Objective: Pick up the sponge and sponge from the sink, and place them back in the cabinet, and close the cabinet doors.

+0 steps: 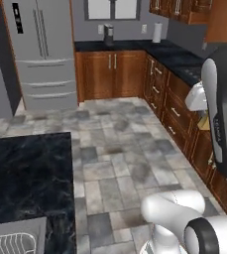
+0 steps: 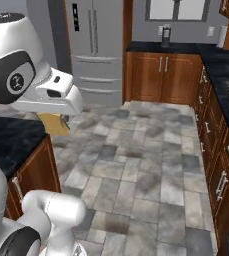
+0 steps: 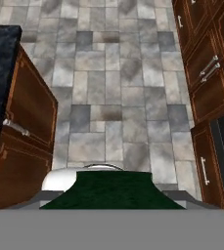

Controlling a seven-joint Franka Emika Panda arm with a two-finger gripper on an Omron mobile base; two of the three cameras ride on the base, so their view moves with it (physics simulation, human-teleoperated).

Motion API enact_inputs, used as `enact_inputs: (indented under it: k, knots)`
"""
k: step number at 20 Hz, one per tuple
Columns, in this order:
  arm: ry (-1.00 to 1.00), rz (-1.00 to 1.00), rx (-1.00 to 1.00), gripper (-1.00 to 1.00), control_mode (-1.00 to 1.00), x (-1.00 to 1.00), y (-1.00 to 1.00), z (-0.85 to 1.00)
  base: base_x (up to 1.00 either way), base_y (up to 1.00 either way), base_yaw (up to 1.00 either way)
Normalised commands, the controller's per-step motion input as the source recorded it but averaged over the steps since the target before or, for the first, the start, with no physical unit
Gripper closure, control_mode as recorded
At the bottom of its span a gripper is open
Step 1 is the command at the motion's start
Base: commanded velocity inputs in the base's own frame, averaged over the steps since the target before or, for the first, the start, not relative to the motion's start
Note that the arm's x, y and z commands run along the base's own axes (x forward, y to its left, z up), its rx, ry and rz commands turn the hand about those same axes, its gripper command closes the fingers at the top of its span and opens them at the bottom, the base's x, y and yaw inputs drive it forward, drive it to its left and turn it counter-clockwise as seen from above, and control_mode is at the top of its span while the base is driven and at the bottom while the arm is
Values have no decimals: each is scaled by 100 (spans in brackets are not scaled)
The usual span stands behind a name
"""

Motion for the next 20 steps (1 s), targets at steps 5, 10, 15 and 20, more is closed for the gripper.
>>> enact_inputs:
  k: [5,10,15,20]
  knots:
    - [0,0,0,100,100,0,0,0,98,0,-16]
    - [0,0,0,100,100,0,0,0,100,-11,-3]
    - [0,0,0,100,100,0,0,0,100,-26,0]
    - [0,0,0,100,100,0,0,0,100,-35,0]
